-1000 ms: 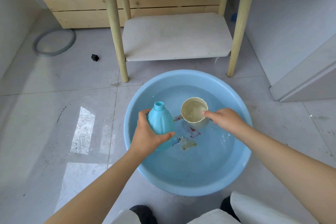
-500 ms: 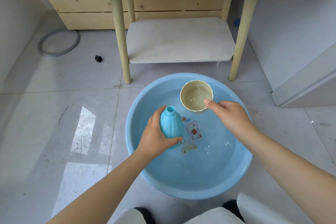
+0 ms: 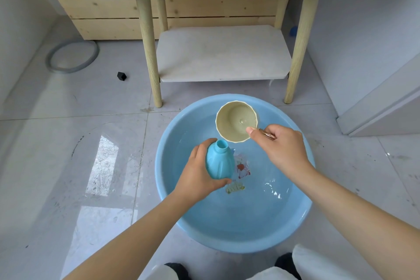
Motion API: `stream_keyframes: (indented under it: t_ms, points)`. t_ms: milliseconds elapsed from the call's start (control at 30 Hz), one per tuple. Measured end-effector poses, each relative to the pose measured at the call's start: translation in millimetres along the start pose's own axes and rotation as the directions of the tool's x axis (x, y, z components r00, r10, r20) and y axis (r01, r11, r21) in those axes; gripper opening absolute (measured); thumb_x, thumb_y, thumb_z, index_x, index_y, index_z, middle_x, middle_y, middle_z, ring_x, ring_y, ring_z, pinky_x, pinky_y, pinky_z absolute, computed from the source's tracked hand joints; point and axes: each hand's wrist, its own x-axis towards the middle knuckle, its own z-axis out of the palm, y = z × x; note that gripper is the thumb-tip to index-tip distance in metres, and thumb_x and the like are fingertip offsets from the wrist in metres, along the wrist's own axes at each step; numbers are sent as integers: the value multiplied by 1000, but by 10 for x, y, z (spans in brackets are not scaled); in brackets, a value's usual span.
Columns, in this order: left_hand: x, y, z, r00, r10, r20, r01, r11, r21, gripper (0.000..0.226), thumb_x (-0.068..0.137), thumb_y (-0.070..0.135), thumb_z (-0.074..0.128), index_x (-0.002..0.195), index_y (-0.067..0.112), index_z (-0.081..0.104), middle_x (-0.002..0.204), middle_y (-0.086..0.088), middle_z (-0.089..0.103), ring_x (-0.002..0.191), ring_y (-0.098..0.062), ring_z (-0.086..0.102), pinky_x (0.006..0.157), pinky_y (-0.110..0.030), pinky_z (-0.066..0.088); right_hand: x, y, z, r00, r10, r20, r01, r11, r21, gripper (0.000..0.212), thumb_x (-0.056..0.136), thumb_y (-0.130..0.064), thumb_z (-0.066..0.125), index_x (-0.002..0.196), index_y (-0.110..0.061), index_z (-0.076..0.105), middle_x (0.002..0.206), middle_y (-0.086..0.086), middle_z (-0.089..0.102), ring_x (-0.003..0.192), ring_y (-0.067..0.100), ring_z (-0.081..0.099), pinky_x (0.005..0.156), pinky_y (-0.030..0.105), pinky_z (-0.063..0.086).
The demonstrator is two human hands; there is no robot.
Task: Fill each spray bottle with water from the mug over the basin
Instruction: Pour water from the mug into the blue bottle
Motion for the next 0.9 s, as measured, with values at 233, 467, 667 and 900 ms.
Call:
stream_keyframes:
  t_ms: [233,467,667,900]
  points:
    - [8,9,4,1000,6,-4,-6,1000,-2,92,59,29,88,122,51,26,125,20,35,103,6,37,76,-1,31,-16,-15,8,991,-130,-41,129,992,-11,61,79,-42,71,47,-19,25,42,-5,36,48,19,25,65,33,28]
    - [11,25,8,1000,8,-4,-8,1000,-8,93,59,28,88,119,55,23,123,19,36,98,9,38,74,0,32,-23,-33,39,963,-253,-96,237,959,-156,55,72,-64,50,47,-25,21,37,-5,25,43,11,33,71,33,29]
    - [6,16,8,1000,4,1,-4,1000,-8,92,59,28,88,119,53,23,122,20,36,97,10,38,73,0,33,6,15,58,955,-272,-116,246,949,-199,55,73,-68,44,49,-23,25,42,-7,31,49,13,40,75,32,26]
    - [9,13,4,1000,5,-3,-5,1000,-5,92,59,30,88,123,50,25,124,19,36,100,7,38,74,-2,33,26,22,61,941,-308,-140,269,932,-243,54,74,-67,46,49,-24,25,42,-7,32,50,18,42,73,32,26]
